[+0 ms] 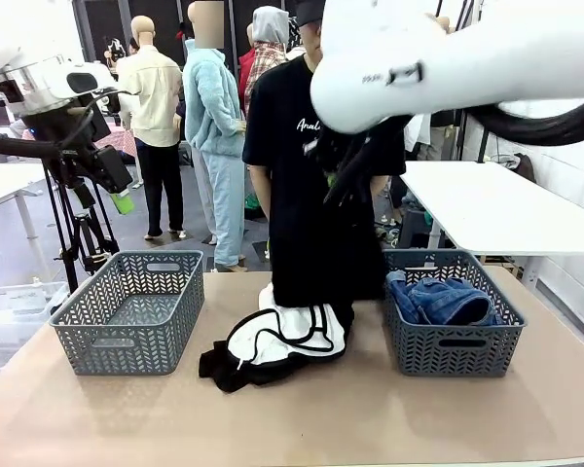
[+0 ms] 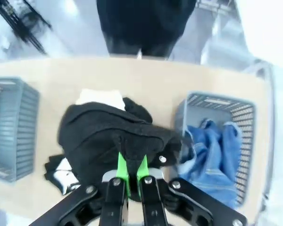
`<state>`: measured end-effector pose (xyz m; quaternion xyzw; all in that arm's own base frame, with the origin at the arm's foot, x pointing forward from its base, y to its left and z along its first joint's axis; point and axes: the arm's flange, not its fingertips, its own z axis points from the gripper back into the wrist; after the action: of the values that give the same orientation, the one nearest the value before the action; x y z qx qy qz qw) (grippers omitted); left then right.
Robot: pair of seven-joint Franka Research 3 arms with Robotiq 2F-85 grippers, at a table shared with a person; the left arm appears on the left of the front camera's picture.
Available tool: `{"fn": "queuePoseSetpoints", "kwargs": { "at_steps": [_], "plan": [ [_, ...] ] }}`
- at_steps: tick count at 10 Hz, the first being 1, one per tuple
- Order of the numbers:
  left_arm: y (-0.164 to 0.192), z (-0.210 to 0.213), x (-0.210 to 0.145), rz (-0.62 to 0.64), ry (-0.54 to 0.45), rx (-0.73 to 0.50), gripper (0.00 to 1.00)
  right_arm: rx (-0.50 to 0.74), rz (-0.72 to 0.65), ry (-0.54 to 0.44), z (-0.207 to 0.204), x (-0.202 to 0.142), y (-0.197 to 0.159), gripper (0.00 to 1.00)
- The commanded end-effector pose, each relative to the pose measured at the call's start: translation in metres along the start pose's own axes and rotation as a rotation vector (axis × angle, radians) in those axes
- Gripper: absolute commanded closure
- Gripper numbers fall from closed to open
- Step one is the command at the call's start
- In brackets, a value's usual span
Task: Sort the tops and bottoms.
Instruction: Lift clothes from the center of the table with your right hand.
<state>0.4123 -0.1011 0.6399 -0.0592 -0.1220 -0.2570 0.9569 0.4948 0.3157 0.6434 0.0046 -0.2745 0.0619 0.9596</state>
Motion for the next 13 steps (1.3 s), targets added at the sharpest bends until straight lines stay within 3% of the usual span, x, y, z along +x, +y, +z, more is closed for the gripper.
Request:
{"fn": "queuePoseSetpoints", "kwargs": {
  "at_steps": [1,2,3,6,8,12,13],
  "plan": [
    [0.001,-0.001,-0.002,0.004,-0.014,-0.007,0.0,0.002,0.018,-0.122,0.016,-0.009,0.008,1.0],
    [0.001,-0.001,-0.002,0.004,-0.014,-0.007,0.0,0.042,0.064,-0.146,0.026,-0.008,0.016,1.0],
    [0.001,-0.001,-0.002,0.004,-0.014,-0.007,0.0,0.003,0.013,-0.056,0.025,0.001,0.001,1.0],
    [0.001,-0.001,-0.002,0.004,-0.014,-0.007,0.0,0.003,0.013,-0.056,0.025,0.001,0.001,1.0],
    [0.001,-0.001,-0.002,0.004,-0.014,-0.007,0.0,0.012,0.045,-0.044,0.026,-0.014,0.023,1.0],
    [0.001,-0.001,-0.002,0.004,-0.014,-0.007,0.0,-0.011,0.043,-0.305,0.14,0.033,0.016,1.0],
    [0.001,-0.001,-0.002,0.004,-0.014,-0.007,0.0,-0.03,0.04,-0.324,0.154,0.042,0.012,1.0]
  ]
}}
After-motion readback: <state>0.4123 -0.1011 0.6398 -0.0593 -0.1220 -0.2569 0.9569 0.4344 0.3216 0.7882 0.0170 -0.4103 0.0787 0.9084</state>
